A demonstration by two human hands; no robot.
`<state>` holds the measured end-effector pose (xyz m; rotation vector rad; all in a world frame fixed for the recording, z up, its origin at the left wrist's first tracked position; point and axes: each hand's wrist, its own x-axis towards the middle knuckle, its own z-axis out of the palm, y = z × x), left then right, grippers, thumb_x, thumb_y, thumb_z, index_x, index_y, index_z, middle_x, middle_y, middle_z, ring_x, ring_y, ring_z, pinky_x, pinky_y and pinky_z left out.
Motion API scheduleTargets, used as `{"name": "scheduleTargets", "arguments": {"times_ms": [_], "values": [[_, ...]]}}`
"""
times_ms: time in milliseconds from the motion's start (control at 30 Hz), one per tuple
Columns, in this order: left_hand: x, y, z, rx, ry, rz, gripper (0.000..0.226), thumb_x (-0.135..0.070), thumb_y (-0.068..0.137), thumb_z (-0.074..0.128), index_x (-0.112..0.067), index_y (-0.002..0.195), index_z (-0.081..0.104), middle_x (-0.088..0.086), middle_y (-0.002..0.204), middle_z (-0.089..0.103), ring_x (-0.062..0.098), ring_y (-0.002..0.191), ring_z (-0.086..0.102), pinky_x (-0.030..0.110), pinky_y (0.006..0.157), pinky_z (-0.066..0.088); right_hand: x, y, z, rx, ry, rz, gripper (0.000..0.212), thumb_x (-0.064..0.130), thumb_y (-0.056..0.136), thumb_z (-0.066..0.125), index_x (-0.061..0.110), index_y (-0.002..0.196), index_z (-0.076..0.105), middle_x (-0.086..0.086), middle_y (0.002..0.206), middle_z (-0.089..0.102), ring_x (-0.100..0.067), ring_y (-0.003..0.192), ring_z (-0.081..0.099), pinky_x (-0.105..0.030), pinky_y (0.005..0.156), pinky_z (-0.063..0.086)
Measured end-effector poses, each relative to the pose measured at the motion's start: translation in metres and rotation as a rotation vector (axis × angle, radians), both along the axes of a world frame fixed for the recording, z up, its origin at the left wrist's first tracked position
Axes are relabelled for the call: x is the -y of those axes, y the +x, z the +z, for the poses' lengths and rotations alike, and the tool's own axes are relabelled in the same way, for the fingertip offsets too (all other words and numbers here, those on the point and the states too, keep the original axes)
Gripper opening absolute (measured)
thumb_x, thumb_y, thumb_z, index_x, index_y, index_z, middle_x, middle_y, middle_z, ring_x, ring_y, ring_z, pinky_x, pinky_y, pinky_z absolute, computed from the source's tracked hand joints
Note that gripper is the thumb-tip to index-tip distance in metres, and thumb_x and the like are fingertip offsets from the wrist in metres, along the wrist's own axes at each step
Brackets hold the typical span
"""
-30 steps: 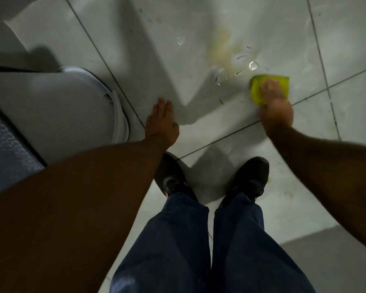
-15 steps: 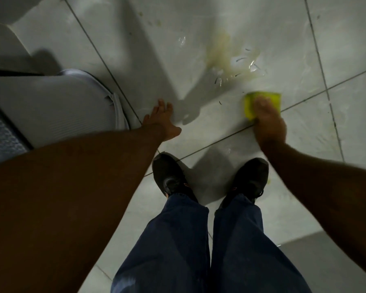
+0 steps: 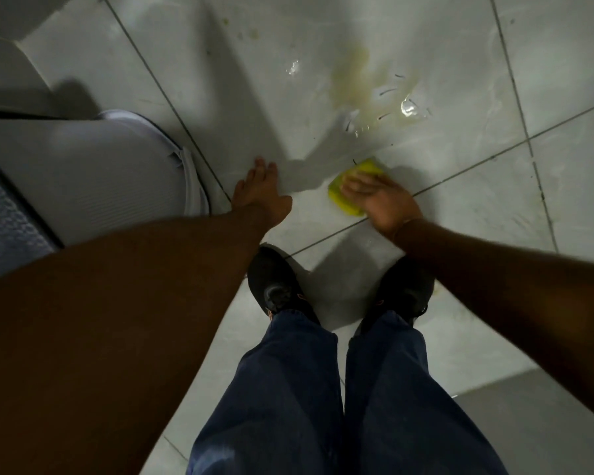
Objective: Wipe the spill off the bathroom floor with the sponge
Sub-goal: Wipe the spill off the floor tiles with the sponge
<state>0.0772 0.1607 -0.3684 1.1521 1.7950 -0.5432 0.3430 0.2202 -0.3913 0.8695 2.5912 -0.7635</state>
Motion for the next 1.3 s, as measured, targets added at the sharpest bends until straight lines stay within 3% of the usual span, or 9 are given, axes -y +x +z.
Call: {"name": "scheduleTargets", "arguments": {"times_ms": [133, 267, 367, 600, 767, 900, 1067, 1167, 1300], "values": [[-0.006, 0.001, 0.003, 0.013, -0.021, 0.028, 0.082, -0.044, 0.103, 0.046, -0.017, 0.168, 0.003, 0.01, 0.175, -0.011, 0.028, 0.163, 0.003, 0.045, 0.131, 0.008, -0.05, 0.029, 0.0, 0.149, 0.038, -0.556, 0.074, -0.006, 0.083, 0.051, 0.021, 0.151, 0.038, -0.007, 0.159, 0.037, -0.032, 0.145, 0.034, -0.043, 0.115, 0.039], [-0.009, -0.001, 0.004, 0.023, -0.036, 0.036, 0.081, -0.043, 0.103, 0.045, -0.017, 0.168, 0.004, 0.01, 0.175, -0.009, 0.029, 0.162, 0.006, 0.045, 0.131, 0.01, -0.048, 0.001, -0.007, 0.265, 0.039, -0.812, 0.064, -0.002, 0.094, 0.042, 0.004, 0.154, 0.023, -0.014, 0.163, 0.023, -0.032, 0.151, 0.019, -0.037, 0.125, 0.016], [-0.009, -0.001, 0.004, 0.035, -0.036, 0.045, 0.084, -0.043, 0.103, 0.048, -0.016, 0.168, 0.003, 0.01, 0.175, -0.009, 0.031, 0.162, 0.008, 0.045, 0.131, 0.013, -0.018, -0.041, -0.007, 0.194, 0.037, -0.631, 0.065, -0.001, 0.092, 0.045, 0.005, 0.154, 0.025, -0.018, 0.161, 0.026, -0.035, 0.149, 0.023, -0.042, 0.124, 0.01], [-0.015, -0.002, 0.006, 0.056, -0.088, 0.019, 0.093, -0.04, 0.097, 0.058, -0.016, 0.168, 0.002, 0.011, 0.175, -0.013, 0.031, 0.162, 0.005, 0.046, 0.13, 0.015, -0.008, -0.046, 0.0, 0.036, -0.042, 0.164, 0.059, 0.001, 0.096, 0.04, 0.019, 0.152, 0.036, 0.001, 0.163, 0.028, -0.024, 0.151, 0.022, -0.044, 0.119, 0.028], [-0.021, -0.006, 0.009, 0.071, -0.122, 0.0, 0.094, -0.04, 0.098, 0.058, -0.014, 0.168, 0.0, 0.014, 0.174, -0.014, 0.033, 0.162, 0.005, 0.047, 0.13, 0.015, -0.069, -0.011, 0.004, 0.126, -0.006, -0.251, 0.07, -0.01, 0.086, 0.05, 0.021, 0.149, 0.043, -0.002, 0.161, 0.034, -0.028, 0.149, 0.028, -0.045, 0.114, 0.038], [-0.024, -0.006, 0.009, 0.086, -0.147, -0.014, 0.095, -0.04, 0.098, 0.06, -0.015, 0.168, -0.001, 0.013, 0.174, -0.014, 0.033, 0.162, 0.003, 0.048, 0.13, 0.014, -0.05, -0.022, 0.006, 0.251, -0.02, -0.521, 0.073, -0.007, 0.085, 0.05, 0.011, 0.153, 0.032, -0.012, 0.161, 0.03, -0.03, 0.15, 0.023, -0.04, 0.121, 0.025], [-0.031, -0.005, 0.008, 0.07, -0.177, 0.001, 0.095, -0.039, 0.097, 0.06, -0.013, 0.167, 0.002, 0.015, 0.173, -0.014, 0.035, 0.161, 0.006, 0.048, 0.13, 0.015, 0.012, -0.024, 0.019, 0.233, -0.144, -0.133, 0.057, 0.008, 0.101, 0.035, 0.014, 0.156, 0.023, -0.003, 0.166, 0.017, -0.025, 0.154, 0.011, -0.041, 0.124, 0.014], [-0.031, -0.006, 0.006, 0.061, -0.185, -0.02, 0.094, -0.039, 0.096, 0.06, -0.013, 0.167, 0.003, 0.017, 0.173, -0.013, 0.037, 0.16, 0.01, 0.049, 0.13, 0.017, -0.011, -0.015, 0.022, 0.173, -0.084, 0.07, 0.057, 0.018, 0.097, 0.02, 0.018, 0.153, 0.034, -0.002, 0.163, 0.028, -0.025, 0.151, 0.024, -0.04, 0.122, 0.017], [-0.021, 0.001, 0.003, 0.047, -0.151, -0.032, 0.1, -0.038, 0.094, 0.063, -0.012, 0.167, 0.0, 0.017, 0.173, -0.015, 0.037, 0.161, 0.006, 0.05, 0.129, 0.02, -0.064, -0.021, 0.006, 0.15, 0.028, -0.158, 0.057, 0.007, 0.096, 0.028, 0.02, 0.15, 0.041, -0.005, 0.159, 0.037, -0.027, 0.147, 0.032, -0.042, 0.121, 0.025]]}}
